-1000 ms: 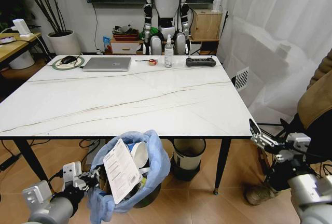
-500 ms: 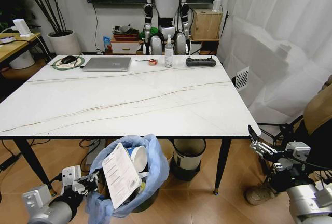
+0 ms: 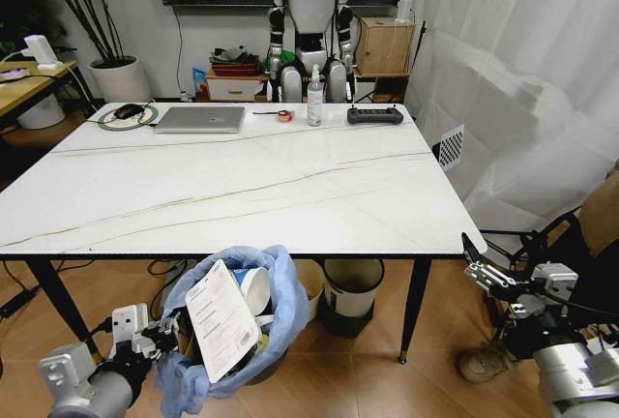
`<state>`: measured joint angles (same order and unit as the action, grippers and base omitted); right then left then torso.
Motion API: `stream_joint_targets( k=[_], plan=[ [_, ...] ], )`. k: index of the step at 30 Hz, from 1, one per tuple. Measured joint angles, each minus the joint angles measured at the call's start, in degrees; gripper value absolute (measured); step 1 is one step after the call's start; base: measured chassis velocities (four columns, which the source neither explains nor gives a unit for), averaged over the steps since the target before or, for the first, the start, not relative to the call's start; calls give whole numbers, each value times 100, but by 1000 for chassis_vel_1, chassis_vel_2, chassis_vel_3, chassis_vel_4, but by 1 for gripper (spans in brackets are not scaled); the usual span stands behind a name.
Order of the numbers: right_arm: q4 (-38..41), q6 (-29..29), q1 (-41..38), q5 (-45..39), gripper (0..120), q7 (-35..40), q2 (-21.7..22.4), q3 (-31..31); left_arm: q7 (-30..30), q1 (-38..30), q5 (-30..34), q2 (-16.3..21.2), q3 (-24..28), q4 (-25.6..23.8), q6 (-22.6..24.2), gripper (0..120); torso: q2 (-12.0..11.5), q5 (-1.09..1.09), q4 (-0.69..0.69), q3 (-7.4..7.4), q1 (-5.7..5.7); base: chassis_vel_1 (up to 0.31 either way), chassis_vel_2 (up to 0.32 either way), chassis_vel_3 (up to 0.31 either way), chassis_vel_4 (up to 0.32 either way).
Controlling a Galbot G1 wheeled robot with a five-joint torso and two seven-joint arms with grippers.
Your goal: Pick up the trash bin and place the trash from the table into it.
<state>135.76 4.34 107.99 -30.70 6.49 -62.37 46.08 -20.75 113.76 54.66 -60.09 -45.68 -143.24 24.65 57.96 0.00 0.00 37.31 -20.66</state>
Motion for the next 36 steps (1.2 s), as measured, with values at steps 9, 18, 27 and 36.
stream_joint_targets(
  k=[9,18,27,36],
  plan=[
    [-3,-3,-3,-4,100,4,3,-3,81,-29,-101,-25,-1,0,-92,1,0,0,-1,0,0,0,0,0,0],
    [-5,-6,-5,-8,100,8,5,-6,99,-48,-101,-53,-4,0,-21,1,-75,0,0,-40,33,0,0,0,0],
    [-6,-6,-6,-10,100,8,5,-7,130,-112,-126,-124,19,54,-10,1,-329,0,0,-181,147,0,0,0,0],
    [-6,-6,-7,-11,100,9,6,-7,229,-131,-220,-223,63,221,-17,1,-599,0,-1,-336,262,0,0,0,0]
  ],
)
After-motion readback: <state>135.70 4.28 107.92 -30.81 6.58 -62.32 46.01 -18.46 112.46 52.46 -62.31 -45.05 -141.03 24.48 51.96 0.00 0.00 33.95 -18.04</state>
